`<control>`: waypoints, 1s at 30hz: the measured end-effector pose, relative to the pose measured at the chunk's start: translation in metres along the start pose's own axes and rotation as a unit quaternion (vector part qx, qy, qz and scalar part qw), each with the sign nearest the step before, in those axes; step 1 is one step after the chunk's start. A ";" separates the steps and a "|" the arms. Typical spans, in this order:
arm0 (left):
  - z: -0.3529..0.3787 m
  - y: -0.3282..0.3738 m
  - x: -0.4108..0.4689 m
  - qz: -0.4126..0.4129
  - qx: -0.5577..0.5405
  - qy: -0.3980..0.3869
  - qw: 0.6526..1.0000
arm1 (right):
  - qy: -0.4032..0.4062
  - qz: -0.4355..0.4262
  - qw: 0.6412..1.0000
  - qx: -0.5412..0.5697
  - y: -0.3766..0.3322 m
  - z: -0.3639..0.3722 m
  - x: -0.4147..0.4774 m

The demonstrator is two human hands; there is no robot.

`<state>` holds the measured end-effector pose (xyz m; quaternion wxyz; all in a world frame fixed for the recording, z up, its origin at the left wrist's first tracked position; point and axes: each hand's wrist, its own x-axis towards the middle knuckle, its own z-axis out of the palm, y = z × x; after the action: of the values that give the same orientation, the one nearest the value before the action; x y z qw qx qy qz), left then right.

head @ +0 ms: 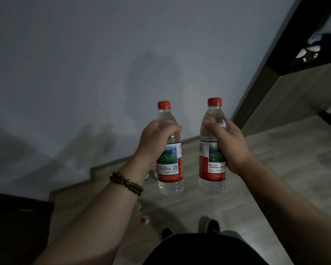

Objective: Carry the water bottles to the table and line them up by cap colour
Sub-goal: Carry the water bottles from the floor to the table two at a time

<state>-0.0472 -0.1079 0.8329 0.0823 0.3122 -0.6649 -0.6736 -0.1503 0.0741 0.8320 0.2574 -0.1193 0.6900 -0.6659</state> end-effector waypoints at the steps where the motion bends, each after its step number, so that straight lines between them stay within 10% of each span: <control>1: 0.006 0.002 0.004 -0.018 -0.014 -0.016 1.000 | 0.010 0.006 1.000 0.010 0.001 -0.004 0.000; 30: 0.451 0.101 0.165 -0.019 0.069 -0.082 0.994 | 0.231 0.020 0.973 -0.016 -0.039 -0.421 0.127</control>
<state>-0.4473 0.1760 0.8420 -0.0072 0.2733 -0.7080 -0.6511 -0.4805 0.3673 0.8374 0.1022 0.0474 0.7434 -0.6593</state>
